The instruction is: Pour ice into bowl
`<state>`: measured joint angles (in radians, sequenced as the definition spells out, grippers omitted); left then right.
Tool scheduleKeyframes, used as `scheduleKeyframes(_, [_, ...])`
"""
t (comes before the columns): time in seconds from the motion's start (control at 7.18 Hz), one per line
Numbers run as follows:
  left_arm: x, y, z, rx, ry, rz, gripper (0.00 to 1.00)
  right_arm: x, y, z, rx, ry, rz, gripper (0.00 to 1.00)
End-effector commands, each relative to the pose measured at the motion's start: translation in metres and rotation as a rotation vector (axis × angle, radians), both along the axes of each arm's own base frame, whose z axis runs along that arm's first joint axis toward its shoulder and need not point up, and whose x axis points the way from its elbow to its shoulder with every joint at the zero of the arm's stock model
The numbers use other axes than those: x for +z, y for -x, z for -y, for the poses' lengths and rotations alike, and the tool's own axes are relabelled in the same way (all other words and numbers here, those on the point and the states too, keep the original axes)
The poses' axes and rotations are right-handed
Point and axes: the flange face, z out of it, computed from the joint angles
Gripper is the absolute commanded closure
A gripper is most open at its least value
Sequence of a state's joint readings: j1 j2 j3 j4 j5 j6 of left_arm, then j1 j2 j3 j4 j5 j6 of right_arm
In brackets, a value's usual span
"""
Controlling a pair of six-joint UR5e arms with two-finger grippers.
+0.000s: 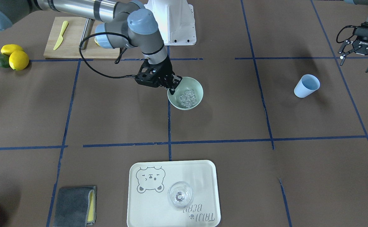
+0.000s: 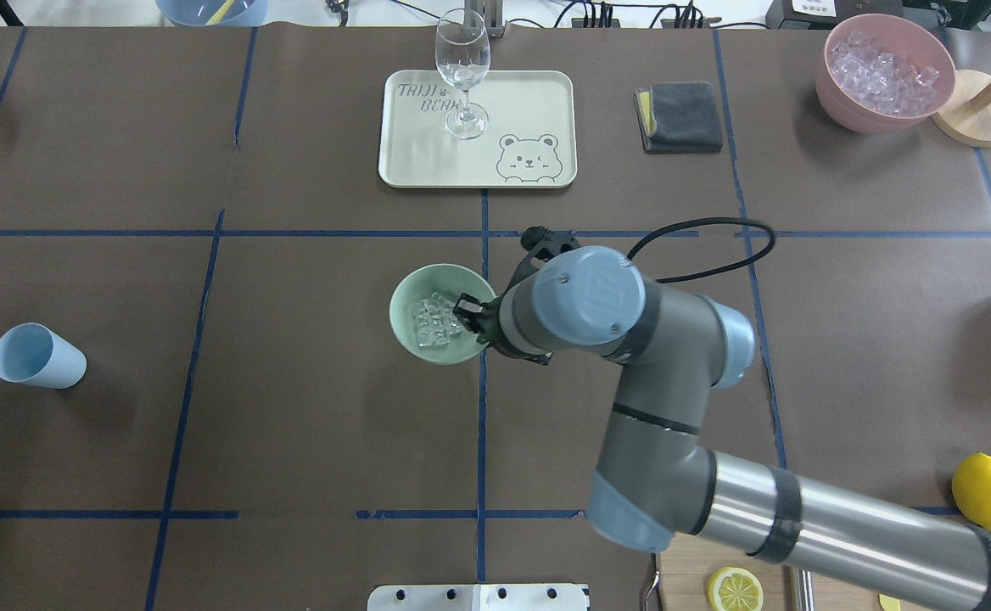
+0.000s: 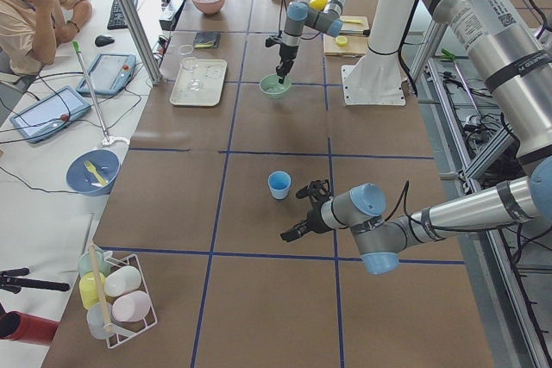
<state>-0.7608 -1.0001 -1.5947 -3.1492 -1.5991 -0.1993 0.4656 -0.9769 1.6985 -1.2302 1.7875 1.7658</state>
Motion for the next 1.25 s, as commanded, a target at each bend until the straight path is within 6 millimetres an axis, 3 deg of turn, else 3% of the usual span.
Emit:
scheduleKeyframes(0.0, [0.001,0.0,-0.001,0.003,0.003,0.0,0.0,0.07,-0.135,0.046,-0.073,-0.075,-0.039,1.0])
scheduleKeyframes(0.14, [0.008,0.003,-0.004,0.006,0.016,0.011,0.0,0.127,-0.175,0.059,-0.126,-0.144,-0.129,1.0])
scheduleKeyframes(0.28, [0.018,0.005,-0.011,0.056,0.04,0.01,0.0,0.174,-0.206,0.057,-0.151,-0.164,-0.164,1.0])
scheduleKeyframes(0.42, [0.031,0.016,-0.02,0.108,0.072,-0.003,0.0,0.239,-0.253,0.039,-0.206,-0.183,-0.162,1.0])
scheduleKeyframes(0.56, [0.029,0.047,-0.01,0.047,0.043,0.005,0.0,0.286,-0.299,0.016,-0.229,-0.202,-0.151,1.0])
scheduleKeyframes(0.7, [0.028,0.063,-0.008,0.066,0.046,-0.01,0.0,0.32,-0.336,-0.006,-0.248,-0.178,-0.113,1.0])
scheduleKeyframes(0.84, [0.029,0.075,-0.007,0.045,0.039,-0.002,0.0,0.356,-0.363,-0.014,-0.25,-0.201,-0.114,1.0])
scheduleKeyframes(0.98, [0.03,0.076,-0.008,0.042,0.042,-0.001,0.0,0.379,-0.361,-0.013,-0.245,-0.21,-0.117,1.0])
scheduleKeyframes(1.11, [0.031,0.076,-0.008,0.042,0.043,0.0,0.0,0.374,-0.346,0.009,-0.238,-0.224,-0.107,1.0])
